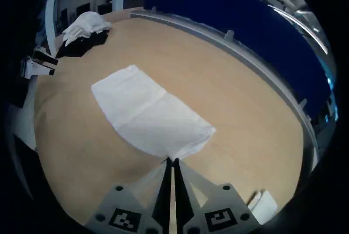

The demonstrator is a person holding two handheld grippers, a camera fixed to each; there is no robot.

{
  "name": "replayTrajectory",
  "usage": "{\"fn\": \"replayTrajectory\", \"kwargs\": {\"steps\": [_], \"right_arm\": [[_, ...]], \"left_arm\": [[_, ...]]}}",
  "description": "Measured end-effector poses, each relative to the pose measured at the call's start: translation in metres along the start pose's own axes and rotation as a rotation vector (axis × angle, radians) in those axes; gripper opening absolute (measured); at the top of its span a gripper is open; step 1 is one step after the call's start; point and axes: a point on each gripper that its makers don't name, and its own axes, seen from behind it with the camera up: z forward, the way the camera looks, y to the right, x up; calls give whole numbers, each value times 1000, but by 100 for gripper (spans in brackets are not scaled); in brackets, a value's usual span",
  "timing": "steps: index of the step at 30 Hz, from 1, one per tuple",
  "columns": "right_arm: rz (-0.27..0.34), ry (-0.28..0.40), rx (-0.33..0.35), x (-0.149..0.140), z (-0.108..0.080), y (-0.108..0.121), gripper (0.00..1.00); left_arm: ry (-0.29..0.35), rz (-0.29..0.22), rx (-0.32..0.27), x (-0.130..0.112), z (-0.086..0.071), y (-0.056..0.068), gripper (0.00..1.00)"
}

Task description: Fold towel

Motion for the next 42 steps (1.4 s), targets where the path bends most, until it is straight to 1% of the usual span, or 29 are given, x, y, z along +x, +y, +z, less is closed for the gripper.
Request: {"fn": "replayTrajectory", "kwargs": {"steps": [8,12,20,26,33,38,42], "right_arm": [[-129,36,5,51,-10,-7,4],[-184,44,17,69,-9,-13,4],[-239,59,52,92,2,-34,4],[-269,77,90,109,19,-59,4],[-308,96,144,128,42,-98,4],[-313,102,180,130,63,-130,4],[-292,95,223,120,87,-158,4]], "left_arm": [[2,-12,6,-3,-5,-4,92],[5,-19,6,-5,-9,-5,93],[13,-36,10,-9,-18,-8,93],[15,-48,21,-13,-26,-15,93],[20,-68,36,-17,-34,-22,92],[16,-77,43,-22,-36,-26,93],[8,-80,45,-27,-36,-27,93]]}}
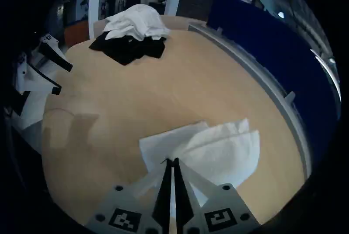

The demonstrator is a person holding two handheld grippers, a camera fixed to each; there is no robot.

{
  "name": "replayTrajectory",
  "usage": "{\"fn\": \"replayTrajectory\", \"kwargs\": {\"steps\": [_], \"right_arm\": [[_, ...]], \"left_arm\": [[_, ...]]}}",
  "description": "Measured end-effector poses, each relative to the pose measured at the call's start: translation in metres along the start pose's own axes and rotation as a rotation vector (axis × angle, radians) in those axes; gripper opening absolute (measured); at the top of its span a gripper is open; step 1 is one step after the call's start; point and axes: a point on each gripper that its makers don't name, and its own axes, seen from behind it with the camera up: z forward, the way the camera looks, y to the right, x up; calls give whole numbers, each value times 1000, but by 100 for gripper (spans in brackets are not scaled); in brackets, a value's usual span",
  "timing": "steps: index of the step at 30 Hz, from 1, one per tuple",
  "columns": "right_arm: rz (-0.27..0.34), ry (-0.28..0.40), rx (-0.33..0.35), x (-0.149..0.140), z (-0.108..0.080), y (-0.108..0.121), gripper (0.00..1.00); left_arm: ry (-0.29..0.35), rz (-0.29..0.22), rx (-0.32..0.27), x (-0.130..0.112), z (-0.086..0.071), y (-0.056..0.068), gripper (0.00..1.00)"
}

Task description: Fold towel

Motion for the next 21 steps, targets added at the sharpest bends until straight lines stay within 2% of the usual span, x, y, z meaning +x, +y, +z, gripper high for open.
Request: {"fn": "replayTrajectory", "kwargs": {"steps": [3,6,14,18,19,21], "right_arm": [[30,1,37,-6,18,-16,4],[62,4,55,-9,28,-25,4],[91,15,72,-9,27,-26,7],[90,24,76,-7,23,-24,20],[92,28,76,-6,22,-23,26],[97,36,75,-5,20,-22,46]], "left_arm": [[-4,0,0,-2,1,0,93],[-5,1,-2,-2,3,0,93],[-8,7,-11,1,9,4,93],[-9,7,-13,3,11,5,93],[-9,7,-14,3,11,6,93],[-9,7,-14,4,11,6,93]]}}
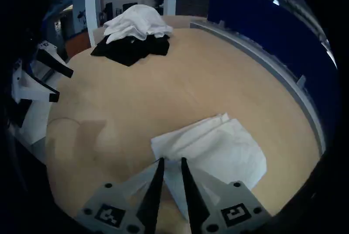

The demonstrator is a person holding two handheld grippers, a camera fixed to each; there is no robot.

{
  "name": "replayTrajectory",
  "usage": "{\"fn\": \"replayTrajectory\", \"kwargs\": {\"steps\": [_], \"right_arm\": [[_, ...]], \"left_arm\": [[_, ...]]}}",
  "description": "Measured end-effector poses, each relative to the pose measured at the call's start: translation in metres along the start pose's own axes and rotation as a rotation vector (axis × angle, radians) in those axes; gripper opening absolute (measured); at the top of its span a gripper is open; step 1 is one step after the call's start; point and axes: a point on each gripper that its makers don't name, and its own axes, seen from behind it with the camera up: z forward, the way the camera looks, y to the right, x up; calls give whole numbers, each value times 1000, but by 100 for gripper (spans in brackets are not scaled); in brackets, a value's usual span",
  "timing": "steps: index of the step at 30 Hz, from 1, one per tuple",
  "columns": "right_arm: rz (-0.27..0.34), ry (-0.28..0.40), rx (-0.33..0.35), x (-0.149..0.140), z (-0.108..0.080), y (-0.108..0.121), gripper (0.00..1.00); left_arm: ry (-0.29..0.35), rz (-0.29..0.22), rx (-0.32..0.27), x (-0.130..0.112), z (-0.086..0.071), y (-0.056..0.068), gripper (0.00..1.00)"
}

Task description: Fold towel

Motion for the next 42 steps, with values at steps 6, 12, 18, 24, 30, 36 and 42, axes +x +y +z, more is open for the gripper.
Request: {"fn": "replayTrajectory", "kwargs": {"steps": [6,12,18,24,30,36,42], "right_arm": [[20,19,-14,2,-8,3,67],[44,19,-38,-6,-18,8,67],[76,1,-72,-25,-30,17,67],[121,-22,-112,-48,-44,27,67],[168,-51,-136,-71,-51,32,67],[189,-70,-138,-83,-48,32,56],[194,-79,-145,-88,-45,32,36]], "left_arm": [[0,0,0,2,0,1,92],[1,4,0,4,-1,4,93],[1,2,2,5,-2,6,93],[1,2,1,4,-2,10,93],[2,3,-2,4,-3,12,92],[2,5,-3,5,-4,14,93],[1,4,-4,5,-4,15,92]]}}
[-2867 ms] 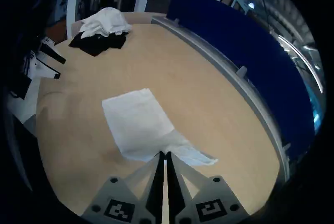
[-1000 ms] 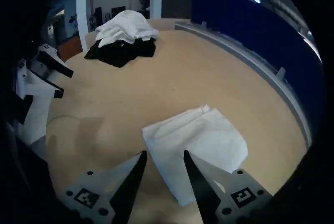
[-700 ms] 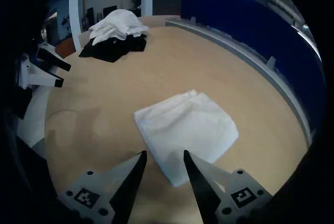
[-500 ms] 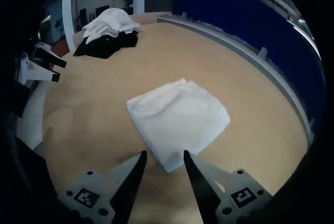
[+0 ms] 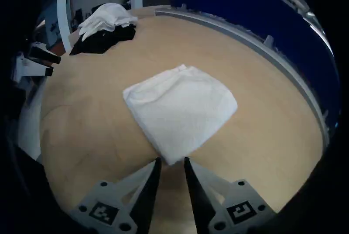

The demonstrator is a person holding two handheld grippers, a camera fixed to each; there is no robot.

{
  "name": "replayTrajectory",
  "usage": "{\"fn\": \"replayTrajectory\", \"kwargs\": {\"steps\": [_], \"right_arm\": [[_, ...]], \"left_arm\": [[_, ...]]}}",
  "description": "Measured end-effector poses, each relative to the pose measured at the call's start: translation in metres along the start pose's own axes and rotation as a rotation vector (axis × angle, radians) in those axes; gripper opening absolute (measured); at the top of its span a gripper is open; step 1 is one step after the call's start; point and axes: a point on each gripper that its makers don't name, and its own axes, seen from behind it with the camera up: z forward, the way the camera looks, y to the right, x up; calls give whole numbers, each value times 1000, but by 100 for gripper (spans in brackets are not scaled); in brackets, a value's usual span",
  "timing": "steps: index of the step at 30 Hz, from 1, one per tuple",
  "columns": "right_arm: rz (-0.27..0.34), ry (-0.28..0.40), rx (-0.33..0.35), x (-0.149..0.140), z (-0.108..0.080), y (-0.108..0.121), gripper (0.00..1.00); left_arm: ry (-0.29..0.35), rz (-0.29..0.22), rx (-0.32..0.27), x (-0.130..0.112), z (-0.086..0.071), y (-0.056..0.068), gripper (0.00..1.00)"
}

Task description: Fold towel

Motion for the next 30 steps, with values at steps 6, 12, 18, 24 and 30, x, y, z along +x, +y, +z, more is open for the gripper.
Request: {"fn": "replayTrajectory", "kwargs": {"steps": [6,12,18,24,30], "right_arm": [[12,5,11,-1,1,-1,19],[9,12,9,-1,1,-1,6],[-1,23,-5,3,0,3,4],[-12,64,-23,21,-11,10,4],[-38,135,-50,56,-35,19,4]], "left_arm": [[1,-3,-1,-1,1,0,93],[0,-2,2,-2,3,-1,93],[0,-2,-1,-2,2,0,92],[3,-2,-6,0,-1,1,93],[10,3,-12,3,-1,3,93]]}}
